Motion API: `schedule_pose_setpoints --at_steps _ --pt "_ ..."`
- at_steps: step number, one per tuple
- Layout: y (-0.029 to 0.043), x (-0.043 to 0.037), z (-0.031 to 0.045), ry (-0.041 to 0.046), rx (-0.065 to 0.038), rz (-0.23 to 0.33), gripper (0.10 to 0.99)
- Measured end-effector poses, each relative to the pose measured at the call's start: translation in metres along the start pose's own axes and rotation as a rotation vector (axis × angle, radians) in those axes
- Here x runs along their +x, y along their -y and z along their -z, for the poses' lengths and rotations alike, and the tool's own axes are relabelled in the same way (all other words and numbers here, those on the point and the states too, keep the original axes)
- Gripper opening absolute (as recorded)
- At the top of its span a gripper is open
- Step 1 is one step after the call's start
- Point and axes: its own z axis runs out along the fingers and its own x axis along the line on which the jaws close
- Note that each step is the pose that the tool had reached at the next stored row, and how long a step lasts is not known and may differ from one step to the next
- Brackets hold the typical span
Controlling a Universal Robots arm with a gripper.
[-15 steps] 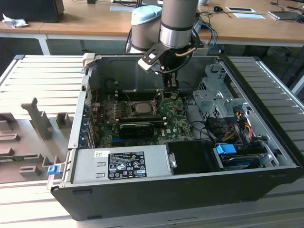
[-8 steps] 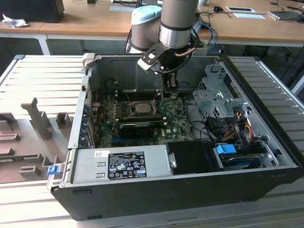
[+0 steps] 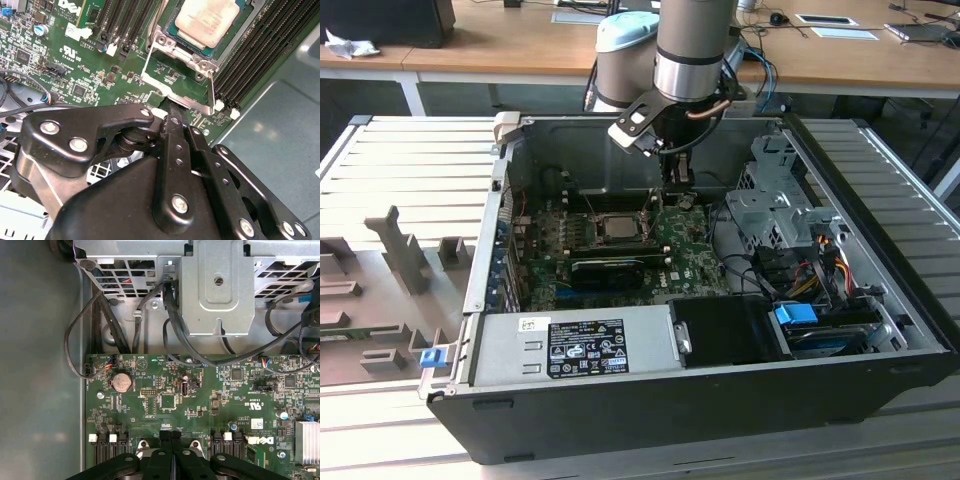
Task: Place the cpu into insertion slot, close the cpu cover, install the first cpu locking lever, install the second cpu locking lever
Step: 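Close the cpu cover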
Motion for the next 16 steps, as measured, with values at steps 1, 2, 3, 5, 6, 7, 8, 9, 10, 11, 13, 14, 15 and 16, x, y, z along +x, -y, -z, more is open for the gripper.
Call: schedule_pose_setpoints --at_steps 1,2,3,5,6,7,8,9,10,11,13,14,15,16 --pt "0.0004 0.0 0.0 0.0 0.0 0.0 0.106" --pt "0.0007 0.0 0.0 0.0 0.0 0.0 0.106" --pt "0.0013 0.0 0.0 0.0 0.0 0.0 0.106" --pt "0.0024 0.0 0.0001 0.0 0.0 0.0 0.106" --pt "0.0025 0.0 0.0001 0.0 0.0 0.0 0.106" --pt "0.0029 0.0 0.0001 0.0 0.0 0.0 0.106" --pt "0.0032 0.0 0.0001 0.0 0.0 0.0 0.106" --pt "0.0035 0.0 0.0001 0.0 0.0 0.0 0.106" --pt "0.0039 0.0 0.0001 0.0 0.0 0.0 0.106" --pt "0.0043 0.0 0.0001 0.0 0.0 0.0 0.106" --pt "0.0045 0.0 0.0001 0.0 0.0 0.0 0.106" --pt "0.0047 0.0 0.0001 0.0 0.0 0.0 0.106" --pt "0.0049 0.0 0.0001 0.0 0.0 0.0 0.106" --pt "0.0049 0.0 0.0001 0.0 0.0 0.0 0.106"
